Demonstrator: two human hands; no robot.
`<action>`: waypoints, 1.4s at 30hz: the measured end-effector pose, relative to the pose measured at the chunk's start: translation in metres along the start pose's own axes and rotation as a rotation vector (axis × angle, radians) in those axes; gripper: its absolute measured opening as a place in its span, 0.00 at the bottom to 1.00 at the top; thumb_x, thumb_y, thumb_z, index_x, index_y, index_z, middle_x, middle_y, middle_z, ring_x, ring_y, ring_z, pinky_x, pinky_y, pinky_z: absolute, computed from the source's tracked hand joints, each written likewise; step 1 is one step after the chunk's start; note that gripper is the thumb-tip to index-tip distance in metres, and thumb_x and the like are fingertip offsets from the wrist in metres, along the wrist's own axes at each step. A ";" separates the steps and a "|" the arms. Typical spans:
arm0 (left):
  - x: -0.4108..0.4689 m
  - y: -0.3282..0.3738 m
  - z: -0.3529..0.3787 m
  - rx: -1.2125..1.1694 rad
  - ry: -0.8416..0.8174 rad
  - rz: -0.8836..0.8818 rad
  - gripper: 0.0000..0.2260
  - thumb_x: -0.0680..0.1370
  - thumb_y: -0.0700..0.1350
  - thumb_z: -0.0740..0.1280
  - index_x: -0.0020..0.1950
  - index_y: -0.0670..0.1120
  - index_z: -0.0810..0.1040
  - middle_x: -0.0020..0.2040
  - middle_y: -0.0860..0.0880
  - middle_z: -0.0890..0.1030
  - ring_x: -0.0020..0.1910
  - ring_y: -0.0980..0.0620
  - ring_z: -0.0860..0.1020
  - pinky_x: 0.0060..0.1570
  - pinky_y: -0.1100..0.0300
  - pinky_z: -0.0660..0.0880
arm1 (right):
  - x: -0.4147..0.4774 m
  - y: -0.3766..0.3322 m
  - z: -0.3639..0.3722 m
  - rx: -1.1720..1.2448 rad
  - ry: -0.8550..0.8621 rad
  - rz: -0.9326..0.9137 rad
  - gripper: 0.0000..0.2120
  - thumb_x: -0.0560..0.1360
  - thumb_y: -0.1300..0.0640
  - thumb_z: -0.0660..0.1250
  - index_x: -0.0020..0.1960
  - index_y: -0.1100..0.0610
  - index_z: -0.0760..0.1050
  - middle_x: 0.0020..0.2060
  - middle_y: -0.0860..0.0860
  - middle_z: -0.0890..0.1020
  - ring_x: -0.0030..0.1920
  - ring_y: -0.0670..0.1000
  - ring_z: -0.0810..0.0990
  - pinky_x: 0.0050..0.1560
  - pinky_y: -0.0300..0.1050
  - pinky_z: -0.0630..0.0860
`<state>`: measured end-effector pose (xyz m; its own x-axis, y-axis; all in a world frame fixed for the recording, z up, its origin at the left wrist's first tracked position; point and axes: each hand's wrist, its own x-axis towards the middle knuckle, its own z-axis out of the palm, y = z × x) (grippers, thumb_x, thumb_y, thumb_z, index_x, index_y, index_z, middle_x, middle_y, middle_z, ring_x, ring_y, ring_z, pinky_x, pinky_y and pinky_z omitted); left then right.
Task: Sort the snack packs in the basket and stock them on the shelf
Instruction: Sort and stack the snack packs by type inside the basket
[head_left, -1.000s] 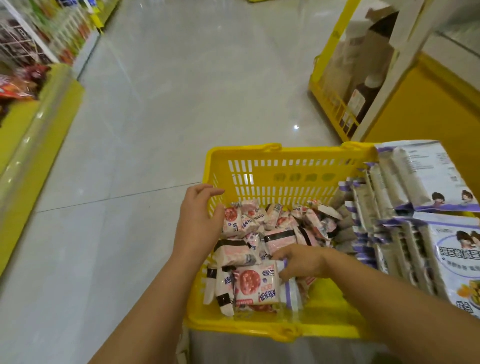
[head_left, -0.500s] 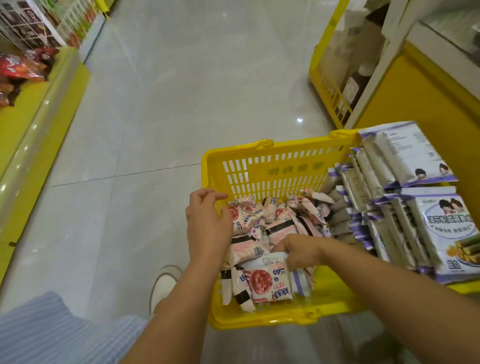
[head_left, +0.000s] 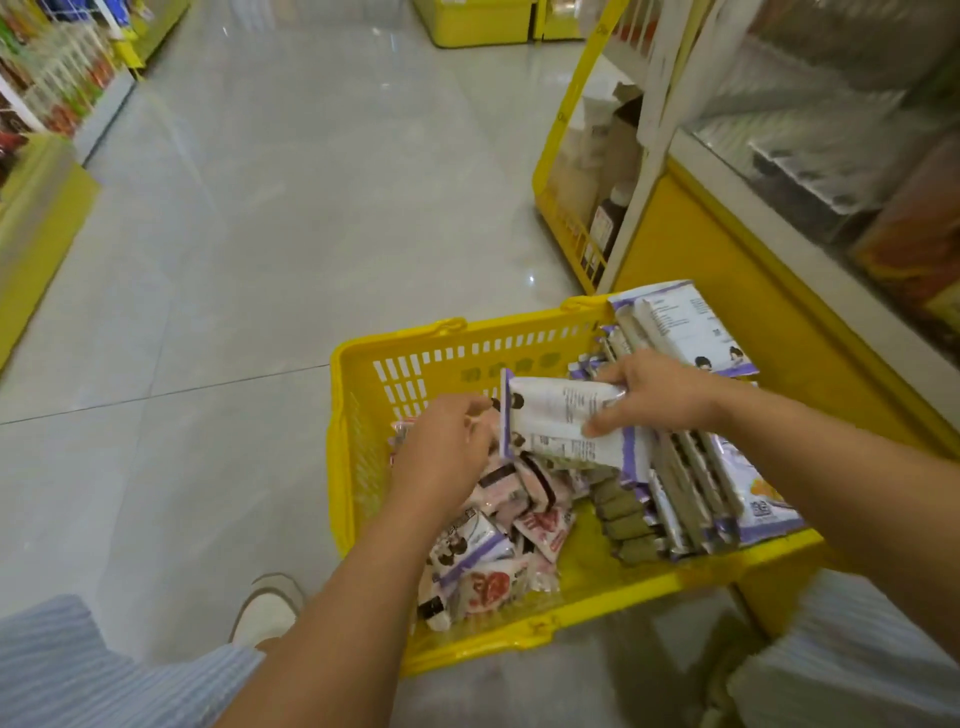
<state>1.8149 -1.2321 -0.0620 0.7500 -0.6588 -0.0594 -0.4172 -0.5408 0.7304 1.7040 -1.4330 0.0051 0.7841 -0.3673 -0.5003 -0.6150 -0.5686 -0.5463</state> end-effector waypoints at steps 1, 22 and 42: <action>0.003 0.007 0.004 -0.029 -0.045 0.000 0.13 0.81 0.48 0.61 0.64 0.51 0.76 0.62 0.51 0.77 0.53 0.56 0.75 0.51 0.58 0.73 | -0.007 0.000 -0.007 0.021 0.084 0.007 0.09 0.64 0.50 0.78 0.41 0.52 0.82 0.38 0.48 0.83 0.37 0.47 0.83 0.33 0.36 0.77; 0.013 0.154 0.109 -0.775 -0.499 -0.210 0.32 0.81 0.38 0.59 0.78 0.61 0.49 0.72 0.45 0.70 0.58 0.45 0.78 0.52 0.50 0.79 | -0.107 0.078 -0.043 0.353 0.326 0.360 0.21 0.76 0.55 0.67 0.68 0.55 0.69 0.57 0.51 0.80 0.53 0.52 0.81 0.55 0.51 0.78; 0.015 0.140 0.103 -0.582 -0.645 -0.265 0.26 0.79 0.39 0.63 0.75 0.51 0.61 0.50 0.54 0.73 0.50 0.52 0.76 0.55 0.48 0.78 | -0.092 0.087 -0.025 0.024 0.422 0.275 0.48 0.66 0.46 0.76 0.76 0.47 0.51 0.67 0.53 0.68 0.61 0.52 0.71 0.58 0.48 0.74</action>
<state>1.7148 -1.3716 -0.0304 0.2781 -0.8103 -0.5159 0.1846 -0.4819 0.8565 1.5806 -1.4672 0.0196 0.5555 -0.7695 -0.3150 -0.8013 -0.3941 -0.4502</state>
